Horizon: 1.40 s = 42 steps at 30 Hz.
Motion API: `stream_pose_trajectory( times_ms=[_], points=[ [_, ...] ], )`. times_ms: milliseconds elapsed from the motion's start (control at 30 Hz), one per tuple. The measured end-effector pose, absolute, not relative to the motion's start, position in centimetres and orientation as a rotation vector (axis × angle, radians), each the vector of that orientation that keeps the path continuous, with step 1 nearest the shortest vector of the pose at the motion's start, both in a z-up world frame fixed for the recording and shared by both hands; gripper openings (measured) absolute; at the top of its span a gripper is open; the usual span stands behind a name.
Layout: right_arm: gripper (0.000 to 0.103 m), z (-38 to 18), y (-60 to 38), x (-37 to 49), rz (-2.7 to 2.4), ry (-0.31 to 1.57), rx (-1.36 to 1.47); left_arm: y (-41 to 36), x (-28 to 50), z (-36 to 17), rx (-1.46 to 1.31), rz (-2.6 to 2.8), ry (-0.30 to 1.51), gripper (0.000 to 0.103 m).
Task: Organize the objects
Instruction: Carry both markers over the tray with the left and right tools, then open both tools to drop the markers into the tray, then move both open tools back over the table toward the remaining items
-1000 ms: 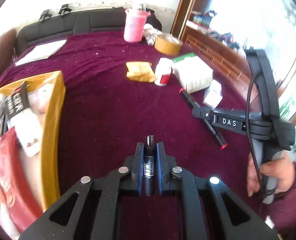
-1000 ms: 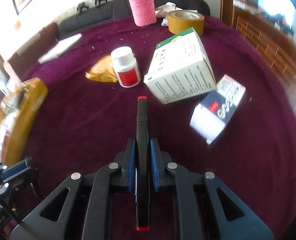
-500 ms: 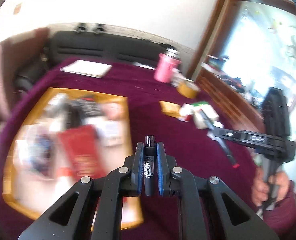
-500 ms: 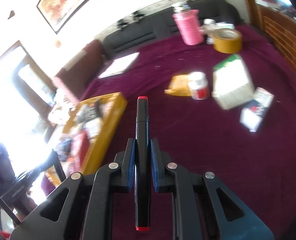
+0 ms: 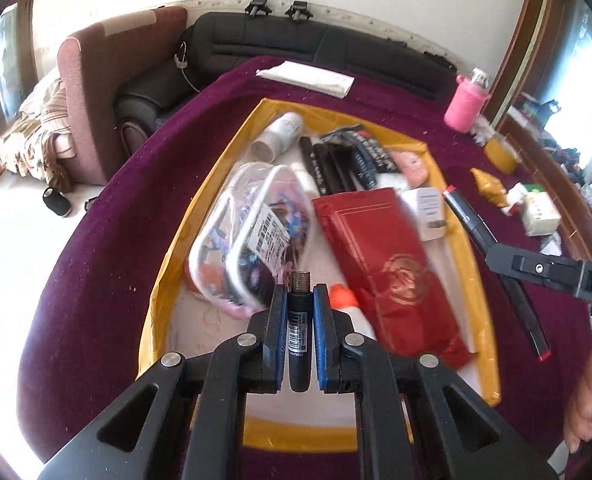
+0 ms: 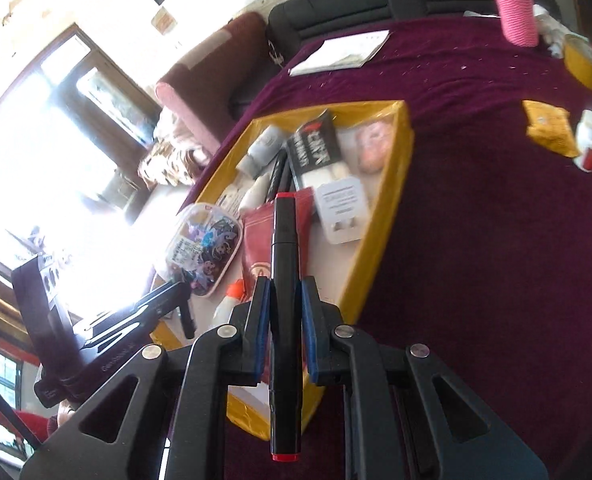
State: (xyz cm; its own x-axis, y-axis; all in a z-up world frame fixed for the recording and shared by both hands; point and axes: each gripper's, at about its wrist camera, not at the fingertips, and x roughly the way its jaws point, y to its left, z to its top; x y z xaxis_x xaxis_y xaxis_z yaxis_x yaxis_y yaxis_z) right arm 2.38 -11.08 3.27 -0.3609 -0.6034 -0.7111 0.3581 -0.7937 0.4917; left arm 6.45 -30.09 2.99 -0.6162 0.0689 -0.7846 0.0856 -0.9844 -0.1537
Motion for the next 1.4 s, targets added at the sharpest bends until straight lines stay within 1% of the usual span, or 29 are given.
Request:
stream_pose_trajectory(
  times_ms=[67, 200, 233, 267, 300, 333, 367, 433, 567, 633, 733, 867, 933, 967, 1067, 1100, 1167, 1400],
  points=[
    [0.013, 2.7, -12.6, 2.0, -2.203, -0.279, 1.305, -29.9, 5.6, 2.4, 1.373, -2.783, 0.234, 0.009],
    [0.013, 1.7, -15.1, 1.1, -2.29, -0.127, 1.341, -29.9, 5.7, 2.4, 1.334, -2.78, 0.216, 0.01],
    [0.013, 1.5, -15.6, 1.1, -2.327, -0.073, 1.342, -29.8, 5.8, 2.5, 1.325, -2.783, 0.218, 0.013],
    [0.013, 1.4, -16.0, 1.0, -2.365, -0.018, 1.339, -29.8, 6.1, 2.6, 1.317, -2.791, 0.228, 0.022],
    [0.013, 1.4, -16.3, 1.0, -2.4, 0.028, 1.33, -29.8, 6.4, 2.7, 1.309, -2.805, 0.248, 0.028],
    [0.015, 1.4, -16.6, 1.0, -2.427, 0.061, 1.318, -29.8, 6.4, 2.9, 1.307, -2.815, 0.271, 0.039],
    [0.017, 1.4, -16.7, 0.9, -2.442, 0.081, 1.311, -29.7, 6.8, 3.1, 1.299, -2.826, 0.303, 0.047],
    [0.03, 1.7, -16.6, 0.9, -2.447, 0.078, 1.3, -29.5, 7.7, 3.9, 1.259, -2.833, 0.323, 0.055],
    [0.036, 3.6, -15.2, 1.9, -2.483, -0.013, 1.222, -28.7, 9.9, 6.0, 1.134, -2.867, 0.352, 0.059],
    [0.048, 4.6, -13.9, 2.8, -2.526, -0.066, 1.171, -28.5, 10.7, 6.9, 1.089, -2.883, 0.383, 0.062],
    [0.049, 6.0, -11.6, 4.1, -2.586, -0.129, 1.116, -27.8, 12.1, 9.0, 1.002, -2.937, 0.425, 0.063],
    [0.049, 8.8, -6.5, 6.2, -2.683, -0.121, 1.032, -26.3, 12.9, 11.8, 0.909, -3.011, 0.465, 0.065],
    [0.049, 10.8, -3.7, 7.3, -2.72, -0.124, 0.986, -25.2, 13.6, 13.4, 0.848, -3.035, 0.434, 0.065],
    [0.05, 11.8, -2.4, 7.7, -2.734, -0.122, 0.967, -24.6, 13.9, 14.1, 0.824, -3.042, 0.407, 0.067],
    [0.053, 15.2, 2.0, 8.7, -2.795, -0.099, 0.9, -22.5, 14.9, 16.2, 0.764, -3.061, 0.346, 0.067],
    [0.055, 16.4, 3.5, 9.1, -2.818, -0.085, 0.876, -22.0, 15.1, 16.7, 0.751, -3.067, 0.334, 0.067],
    [0.056, 18.5, 5.9, 9.4, -2.856, -0.055, 0.841, -20.6, 15.8, 18.2, 0.698, -3.085, 0.292, 0.067],
    [0.057, 26.5, 13.4, 10.5, -2.923, -0.122, 0.694, -16.0, 17.8, 23.6, 0.513, -3.193, 0.141, 0.067]
  ],
)
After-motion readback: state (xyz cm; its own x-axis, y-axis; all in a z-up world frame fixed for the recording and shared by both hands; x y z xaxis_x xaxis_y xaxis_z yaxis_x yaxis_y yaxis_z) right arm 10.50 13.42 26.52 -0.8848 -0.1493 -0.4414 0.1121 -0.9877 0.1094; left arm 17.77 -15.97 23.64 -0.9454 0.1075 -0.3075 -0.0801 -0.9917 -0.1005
